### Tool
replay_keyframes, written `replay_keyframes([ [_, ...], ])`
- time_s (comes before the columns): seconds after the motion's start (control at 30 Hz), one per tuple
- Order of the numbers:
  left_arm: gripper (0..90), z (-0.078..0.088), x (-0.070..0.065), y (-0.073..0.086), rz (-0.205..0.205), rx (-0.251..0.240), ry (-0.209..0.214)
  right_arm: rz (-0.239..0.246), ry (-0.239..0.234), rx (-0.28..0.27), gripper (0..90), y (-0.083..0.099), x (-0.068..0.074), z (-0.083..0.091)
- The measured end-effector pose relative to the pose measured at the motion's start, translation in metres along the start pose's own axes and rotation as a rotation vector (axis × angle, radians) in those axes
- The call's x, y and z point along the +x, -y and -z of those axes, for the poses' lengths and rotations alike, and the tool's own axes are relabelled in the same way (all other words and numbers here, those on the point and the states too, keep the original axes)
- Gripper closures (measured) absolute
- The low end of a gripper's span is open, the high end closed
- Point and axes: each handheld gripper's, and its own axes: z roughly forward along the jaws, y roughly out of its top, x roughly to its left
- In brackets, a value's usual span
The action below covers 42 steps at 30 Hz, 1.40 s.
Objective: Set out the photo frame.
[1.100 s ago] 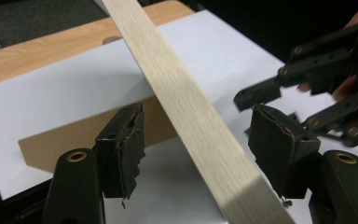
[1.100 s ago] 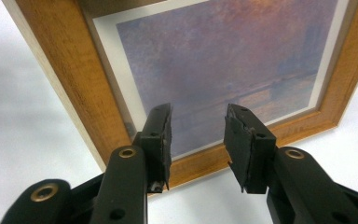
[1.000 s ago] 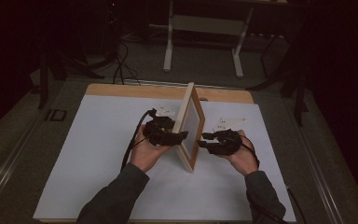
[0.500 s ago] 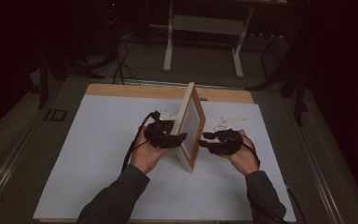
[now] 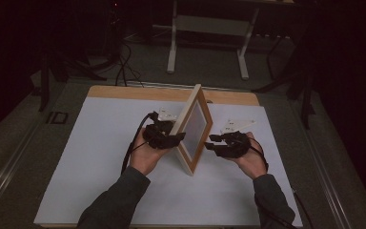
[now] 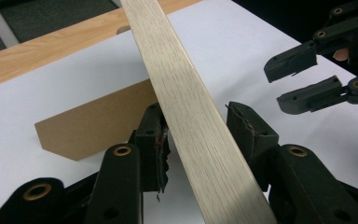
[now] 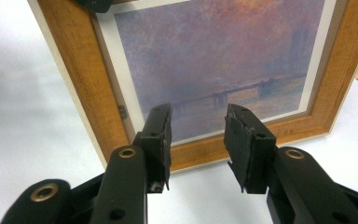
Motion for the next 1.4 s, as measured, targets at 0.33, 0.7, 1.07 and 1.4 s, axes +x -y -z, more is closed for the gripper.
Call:
replay_keyframes([
  [0.33, 66.0, 0.003, 0.012, 0.002, 0.012, -0.017, 0.011, 0.004, -0.005, 0.003, 60.6, -0.001, 0.001, -0.002],
  [0.7, 70.2, 0.005, 0.022, 0.003, 0.033, -0.028, 0.024, 0.009, -0.005, 0.003, 60.5, -0.003, 0.002, -0.001],
  [1.07, 70.9, 0.005, 0.03, 0.002, 0.035, -0.033, 0.046, 0.007, -0.003, 0.004, 60.3, -0.001, 0.001, 0.001],
  [1.4, 70.9, 0.005, 0.039, 0.001, 0.012, -0.029, 0.074, 0.007, 0.004, 0.003, 60.2, -0.002, -0.001, 0.004],
])
